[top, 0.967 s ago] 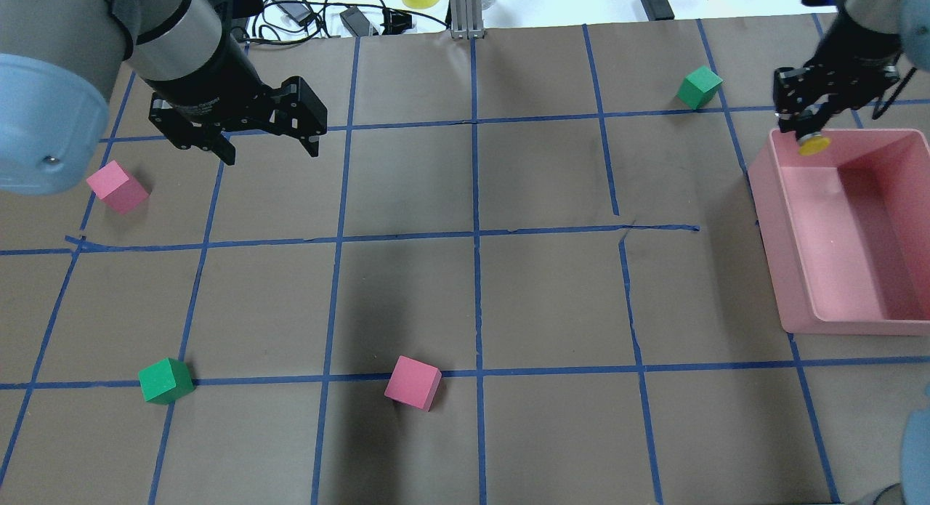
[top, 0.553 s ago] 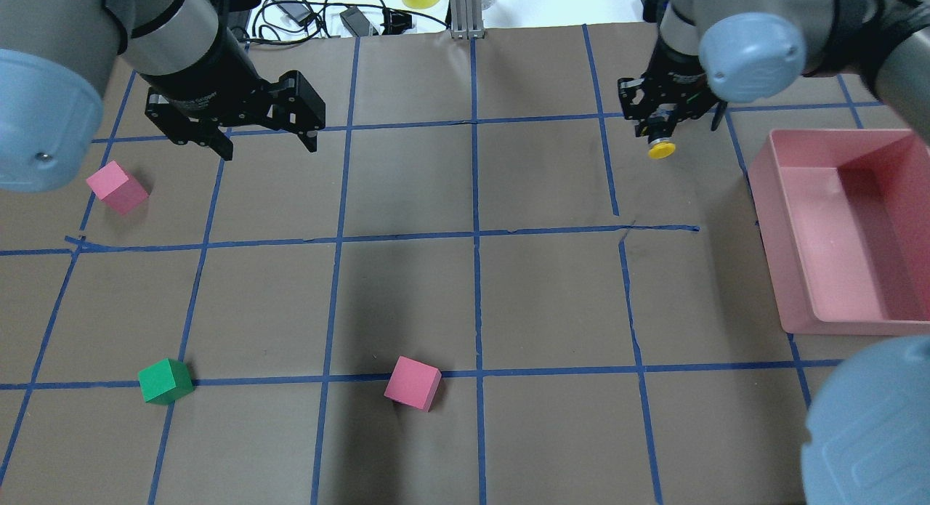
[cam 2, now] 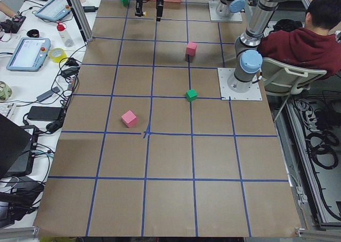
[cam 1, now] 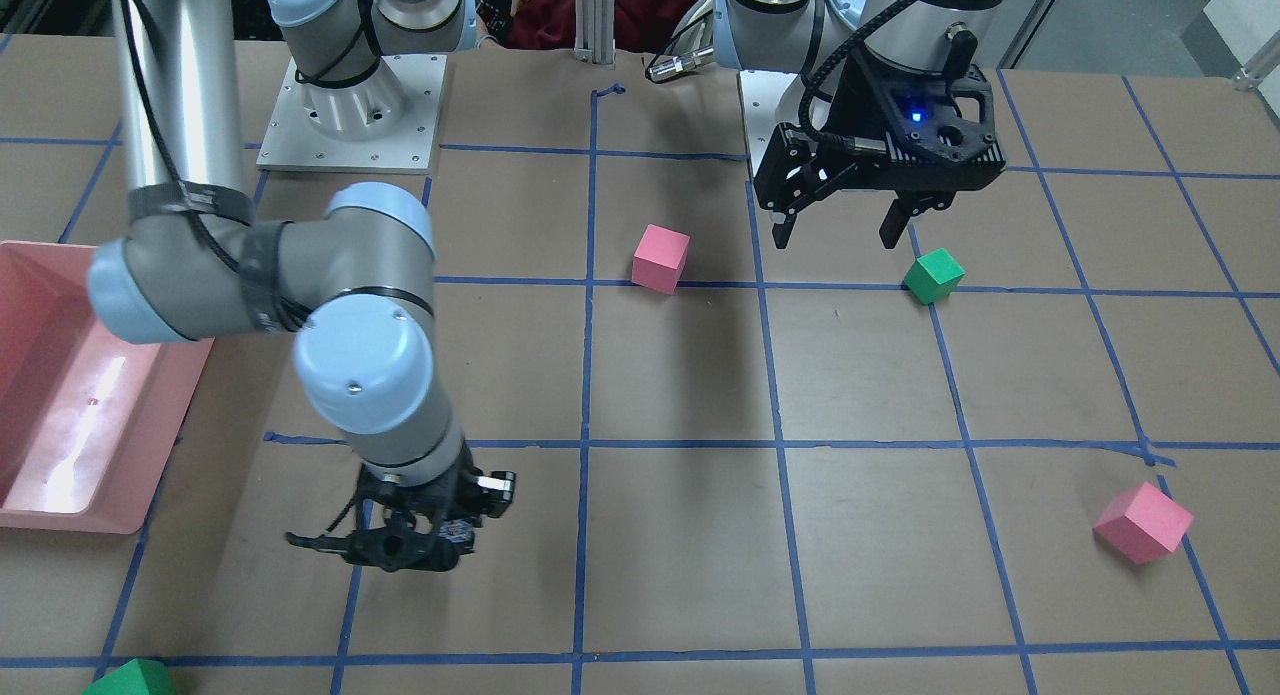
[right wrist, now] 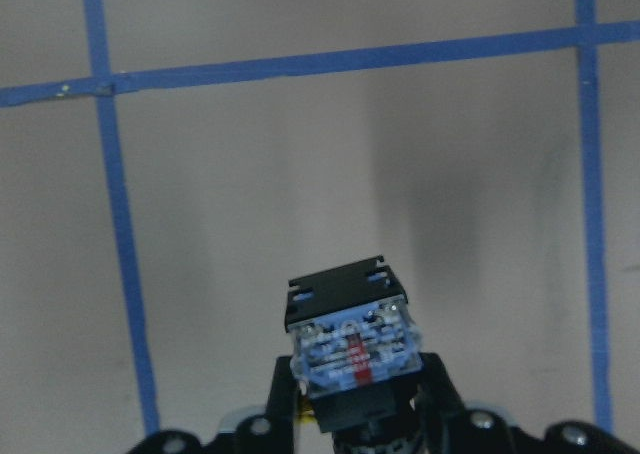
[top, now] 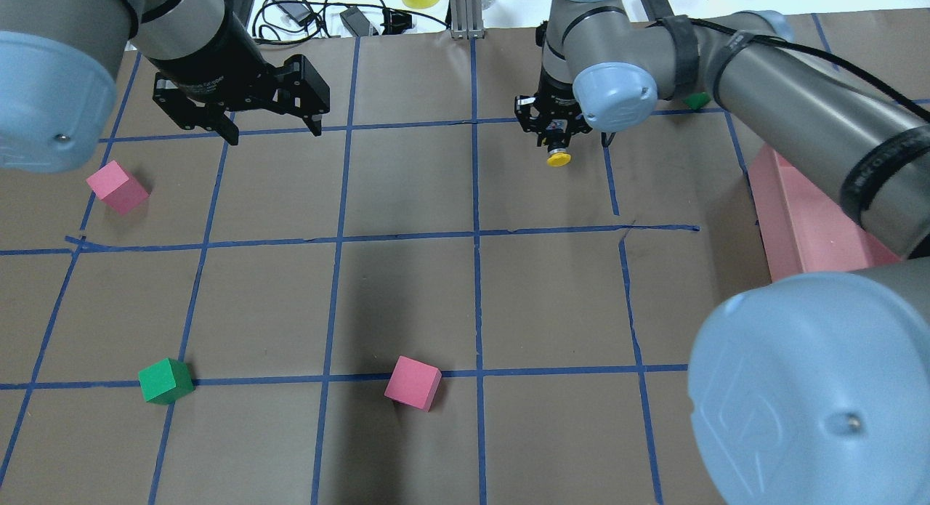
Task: Align button upright
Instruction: 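Lift the button out of the tray and carry it to the table center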
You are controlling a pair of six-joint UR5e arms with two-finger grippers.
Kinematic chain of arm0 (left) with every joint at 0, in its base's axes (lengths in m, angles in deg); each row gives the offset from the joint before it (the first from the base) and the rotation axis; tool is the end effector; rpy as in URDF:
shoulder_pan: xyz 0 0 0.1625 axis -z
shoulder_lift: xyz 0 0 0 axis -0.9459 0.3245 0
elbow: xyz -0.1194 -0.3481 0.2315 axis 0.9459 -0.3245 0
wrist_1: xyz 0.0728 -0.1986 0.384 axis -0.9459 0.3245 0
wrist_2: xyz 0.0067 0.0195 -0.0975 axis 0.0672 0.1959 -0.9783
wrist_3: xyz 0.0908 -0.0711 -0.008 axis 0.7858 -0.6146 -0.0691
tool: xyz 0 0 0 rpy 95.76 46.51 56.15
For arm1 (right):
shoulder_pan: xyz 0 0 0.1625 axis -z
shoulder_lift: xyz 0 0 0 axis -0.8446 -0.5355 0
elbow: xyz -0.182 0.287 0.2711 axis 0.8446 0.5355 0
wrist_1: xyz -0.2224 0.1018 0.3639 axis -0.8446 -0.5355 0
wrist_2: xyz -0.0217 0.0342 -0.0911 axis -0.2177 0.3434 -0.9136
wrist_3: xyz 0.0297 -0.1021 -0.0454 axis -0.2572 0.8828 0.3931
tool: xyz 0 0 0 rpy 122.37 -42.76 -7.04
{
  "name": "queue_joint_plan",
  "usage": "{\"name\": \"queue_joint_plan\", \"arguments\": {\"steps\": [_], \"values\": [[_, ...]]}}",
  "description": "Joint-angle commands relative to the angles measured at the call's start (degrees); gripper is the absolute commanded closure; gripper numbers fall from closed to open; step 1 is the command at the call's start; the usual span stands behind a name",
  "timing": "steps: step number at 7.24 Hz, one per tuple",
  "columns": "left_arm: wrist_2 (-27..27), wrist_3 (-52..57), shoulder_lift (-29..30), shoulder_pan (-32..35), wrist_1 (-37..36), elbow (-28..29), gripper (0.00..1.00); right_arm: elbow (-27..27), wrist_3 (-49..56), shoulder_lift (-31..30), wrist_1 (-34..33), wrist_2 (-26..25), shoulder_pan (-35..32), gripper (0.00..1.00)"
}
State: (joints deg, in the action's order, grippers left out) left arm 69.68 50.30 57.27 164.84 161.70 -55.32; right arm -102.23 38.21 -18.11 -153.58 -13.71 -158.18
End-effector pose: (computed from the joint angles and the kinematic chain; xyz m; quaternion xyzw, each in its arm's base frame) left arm -0.1694 -0.5175 0.5001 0.0332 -0.9972 0.0658 0.0138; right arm 0.2667 -0.6910 0.2497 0.0460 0.9984 -0.0271 0.0161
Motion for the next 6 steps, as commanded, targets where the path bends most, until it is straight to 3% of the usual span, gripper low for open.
{"name": "queue_joint_plan", "arguments": {"steps": [1,4,6], "values": [[0.2,-0.4,0.0,0.4,-2.5,-2.9,0.0,2.7,-6.6,4.0,-0.7,0.5,-4.7,1.0],[5.5,0.1,0.2,0.5,-6.4,-5.6,0.0,2.9,-9.2,6.1,-2.8,1.9,-6.8,1.0],[5.6,-0.1,0.3,0.6,-19.2,-11.1,0.0,3.3,-9.6,7.4,-3.8,2.2,-8.1,1.0]]}}
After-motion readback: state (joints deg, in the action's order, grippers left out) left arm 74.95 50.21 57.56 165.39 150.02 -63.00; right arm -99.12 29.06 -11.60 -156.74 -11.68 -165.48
